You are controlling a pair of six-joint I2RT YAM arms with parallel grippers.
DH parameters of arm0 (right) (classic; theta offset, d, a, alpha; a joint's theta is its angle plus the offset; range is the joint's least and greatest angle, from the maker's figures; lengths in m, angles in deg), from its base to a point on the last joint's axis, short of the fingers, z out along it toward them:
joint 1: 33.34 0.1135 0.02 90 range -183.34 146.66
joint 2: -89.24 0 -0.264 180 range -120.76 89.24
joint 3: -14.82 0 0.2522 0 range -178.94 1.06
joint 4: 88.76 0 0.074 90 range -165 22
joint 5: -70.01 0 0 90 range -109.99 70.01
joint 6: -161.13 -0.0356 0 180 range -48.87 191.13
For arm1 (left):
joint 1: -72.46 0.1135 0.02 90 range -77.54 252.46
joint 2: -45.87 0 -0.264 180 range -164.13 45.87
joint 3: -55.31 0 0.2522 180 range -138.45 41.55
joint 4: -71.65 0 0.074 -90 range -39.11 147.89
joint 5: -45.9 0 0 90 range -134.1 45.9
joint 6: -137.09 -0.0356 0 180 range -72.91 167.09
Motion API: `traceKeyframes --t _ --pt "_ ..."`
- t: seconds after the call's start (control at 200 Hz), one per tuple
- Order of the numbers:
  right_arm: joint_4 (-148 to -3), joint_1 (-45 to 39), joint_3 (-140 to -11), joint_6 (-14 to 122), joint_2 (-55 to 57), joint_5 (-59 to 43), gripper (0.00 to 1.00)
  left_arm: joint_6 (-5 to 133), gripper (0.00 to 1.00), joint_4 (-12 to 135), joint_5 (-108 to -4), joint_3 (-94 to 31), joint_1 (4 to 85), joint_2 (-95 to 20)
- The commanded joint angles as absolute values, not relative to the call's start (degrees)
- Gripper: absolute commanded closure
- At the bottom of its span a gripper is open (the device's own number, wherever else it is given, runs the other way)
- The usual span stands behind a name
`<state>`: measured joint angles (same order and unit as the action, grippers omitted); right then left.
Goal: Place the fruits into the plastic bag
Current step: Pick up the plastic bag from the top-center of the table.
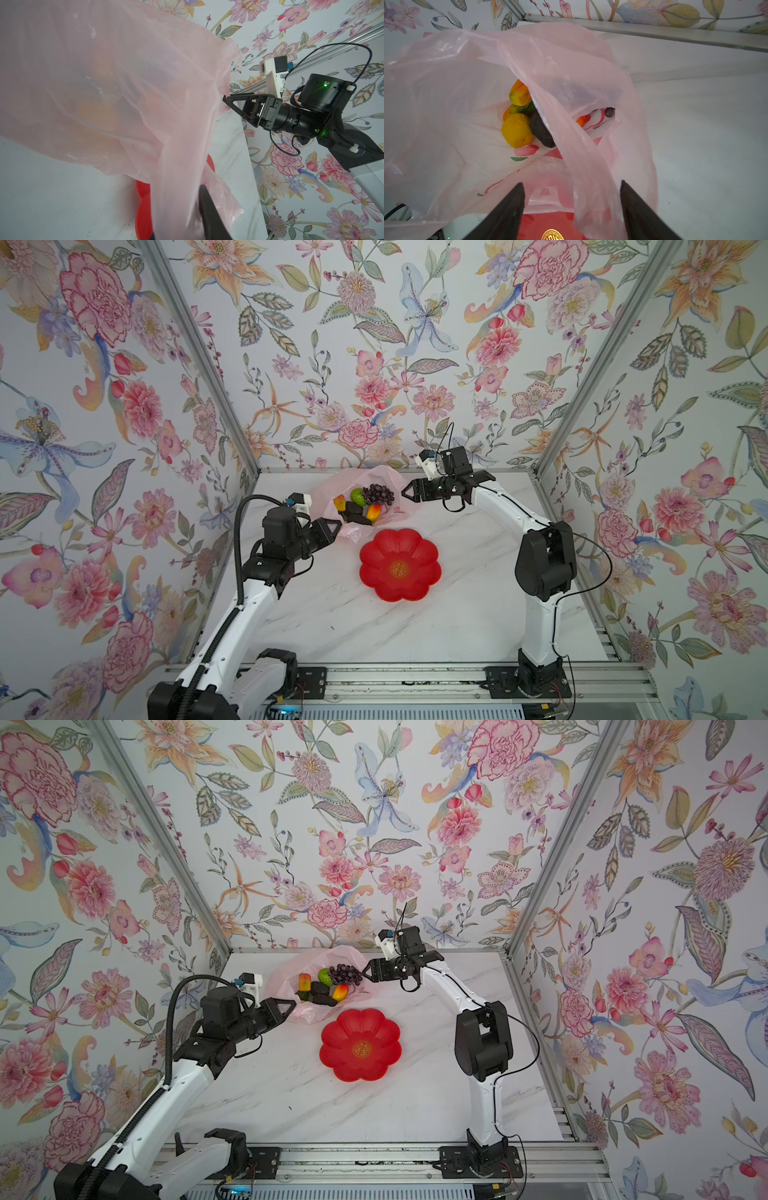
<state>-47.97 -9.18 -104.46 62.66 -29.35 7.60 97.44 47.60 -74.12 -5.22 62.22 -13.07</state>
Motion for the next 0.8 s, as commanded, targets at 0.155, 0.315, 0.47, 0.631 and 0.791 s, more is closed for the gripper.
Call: traceKeyframes --t 0.155,0.315,0.47,0.631,0.791 --pt "-40.44 -7.94 -110.89 66.83 -32.67 1.31 0.7 96.35 0.8 48.03 -75.11 -6.43 62.57 -13.43" --pt "-40.91 -8.11 -115.64 65.31 -31.93 -2.72 0.92 96.54 0.8 48.56 -74.97 -8.66 62.66 -15.19" --pt "-44.4 -9.05 -123.33 61.19 -32.78 -1.95 1.0 96.63 0.8 48.8 -74.96 -15.55 62.75 -19.65" --pt "-50.31 -9.44 -132.15 54.41 -34.4 0.59 1.0 95.46 0.81 46.57 -74.43 -28.44 63.6 -27.43" --pt "-58.71 -9.24 -140.05 47.58 -35.93 3.24 1.0 95.3 0.82 43.09 -74.16 -47.84 65.27 -37.88"
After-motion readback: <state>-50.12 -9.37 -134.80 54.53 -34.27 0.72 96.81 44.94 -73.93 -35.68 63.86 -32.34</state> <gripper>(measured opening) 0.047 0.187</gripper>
